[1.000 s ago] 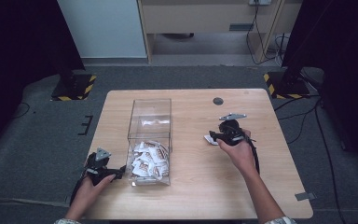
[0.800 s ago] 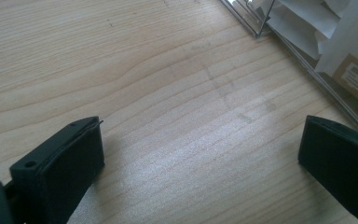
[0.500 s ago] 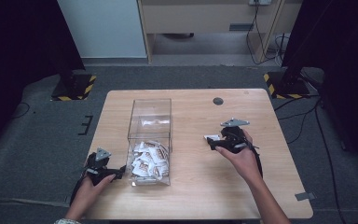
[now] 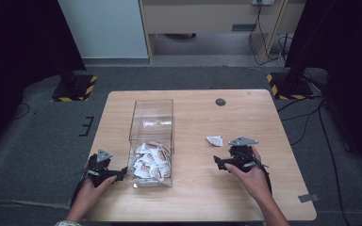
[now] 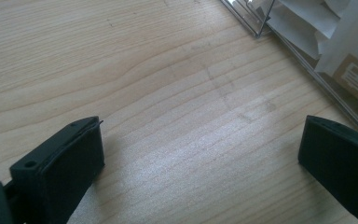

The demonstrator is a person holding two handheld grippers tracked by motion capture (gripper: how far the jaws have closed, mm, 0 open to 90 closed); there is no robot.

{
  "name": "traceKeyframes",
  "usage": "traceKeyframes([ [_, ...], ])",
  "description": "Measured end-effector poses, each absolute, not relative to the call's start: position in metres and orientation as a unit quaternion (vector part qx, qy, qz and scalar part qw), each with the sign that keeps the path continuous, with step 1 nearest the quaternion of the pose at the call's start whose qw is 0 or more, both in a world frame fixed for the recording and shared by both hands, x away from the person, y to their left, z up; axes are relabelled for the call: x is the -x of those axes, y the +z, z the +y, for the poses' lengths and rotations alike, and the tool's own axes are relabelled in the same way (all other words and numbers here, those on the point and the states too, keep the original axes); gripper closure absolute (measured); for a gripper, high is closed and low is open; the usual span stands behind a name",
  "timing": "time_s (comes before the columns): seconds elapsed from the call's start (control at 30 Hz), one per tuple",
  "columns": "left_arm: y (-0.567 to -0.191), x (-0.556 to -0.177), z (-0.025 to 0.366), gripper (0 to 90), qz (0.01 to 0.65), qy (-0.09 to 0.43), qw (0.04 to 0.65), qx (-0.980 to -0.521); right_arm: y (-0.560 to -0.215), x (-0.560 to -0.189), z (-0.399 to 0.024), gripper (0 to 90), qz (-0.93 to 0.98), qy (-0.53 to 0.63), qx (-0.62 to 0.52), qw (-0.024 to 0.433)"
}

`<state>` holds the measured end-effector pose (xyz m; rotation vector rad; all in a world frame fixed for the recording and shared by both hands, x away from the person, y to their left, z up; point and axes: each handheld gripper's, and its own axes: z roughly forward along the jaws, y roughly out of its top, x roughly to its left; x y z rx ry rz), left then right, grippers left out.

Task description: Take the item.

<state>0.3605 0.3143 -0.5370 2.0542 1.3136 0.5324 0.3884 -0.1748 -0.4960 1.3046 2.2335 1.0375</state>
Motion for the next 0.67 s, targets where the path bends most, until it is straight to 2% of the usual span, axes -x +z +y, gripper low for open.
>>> traceKeyframes([
  [0.3,-0.537,-0.360,0.314,0.0,0.499,0.202,0.317,-0.781,-0.533,-0.373,-0.181,4.4,0.803,0.329,-0.472,0.155],
  [0.43,-0.537,-0.360,0.314,0.0,0.499,0.202,0.317,-0.781,-0.538,-0.368,-0.175,2.0,0.806,0.327,-0.458,0.184],
  [0.67,-0.537,-0.361,0.314,0.0,0.499,0.202,0.317,-0.781,-0.539,-0.367,-0.176,1.5,0.803,0.333,-0.459,0.186],
])
